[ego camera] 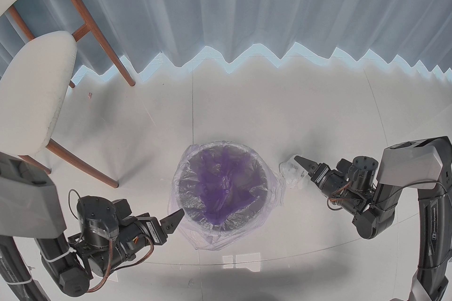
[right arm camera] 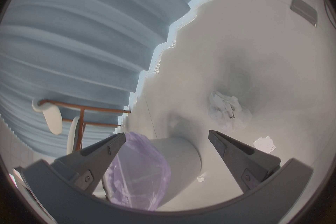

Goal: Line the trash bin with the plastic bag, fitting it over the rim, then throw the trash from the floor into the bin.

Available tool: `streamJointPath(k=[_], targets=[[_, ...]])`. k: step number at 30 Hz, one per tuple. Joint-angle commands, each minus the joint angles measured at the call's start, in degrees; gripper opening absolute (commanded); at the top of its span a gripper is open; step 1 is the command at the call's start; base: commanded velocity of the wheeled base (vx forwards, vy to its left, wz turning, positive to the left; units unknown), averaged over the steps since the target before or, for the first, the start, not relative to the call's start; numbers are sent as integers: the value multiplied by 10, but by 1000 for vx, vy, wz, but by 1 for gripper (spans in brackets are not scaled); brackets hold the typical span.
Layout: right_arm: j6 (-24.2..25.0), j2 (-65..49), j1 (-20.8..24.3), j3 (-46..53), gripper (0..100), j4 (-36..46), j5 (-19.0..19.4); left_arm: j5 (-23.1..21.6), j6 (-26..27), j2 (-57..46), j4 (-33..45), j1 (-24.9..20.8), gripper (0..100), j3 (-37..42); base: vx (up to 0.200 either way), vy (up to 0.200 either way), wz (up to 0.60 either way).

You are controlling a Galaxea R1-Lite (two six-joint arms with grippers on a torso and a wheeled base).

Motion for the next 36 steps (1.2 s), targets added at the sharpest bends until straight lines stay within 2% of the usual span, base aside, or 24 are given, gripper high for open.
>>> streamJointPath(k=[1,3,8,10,13,15,17,22,28,31,36], targets=[[-57,-64,19,58,100,-10,2,-23,14,-124,0,-76,100,18,0,0,0],[-75,-91,24,74,100,-10,7,-23,14,-137,0,-96,100,-5,0,0,0],[-91,-160,39,105,100,-9,19,-28,10,-157,0,-100,100,-31,-40,0,0],[-90,-186,51,127,100,-9,27,-61,12,-162,0,-96,100,-31,-200,0,0],[-92,-183,60,145,100,-9,35,-88,11,-179,0,-93,100,-29,-200,0,0],[-99,-176,63,150,100,-9,34,-89,14,-186,0,-94,100,-24,-200,0,0],[-128,-161,63,166,100,-10,31,-83,21,-198,0,-94,100,-32,-200,0,0],[-158,-148,82,211,100,-10,31,-82,30,-247,0,-90,100,-91,-80,0,0],[-179,-81,108,173,100,-10,4,-88,27,-284,0,-86,100,-140,0,0,0],[-216,-29,107,140,100,-10,-33,-89,29,-291,0,-82,100,-154,0,0,0],[-224,-17,108,113,100,-10,-40,-90,32,-288,0,-27,100,-167,0,0,0]])
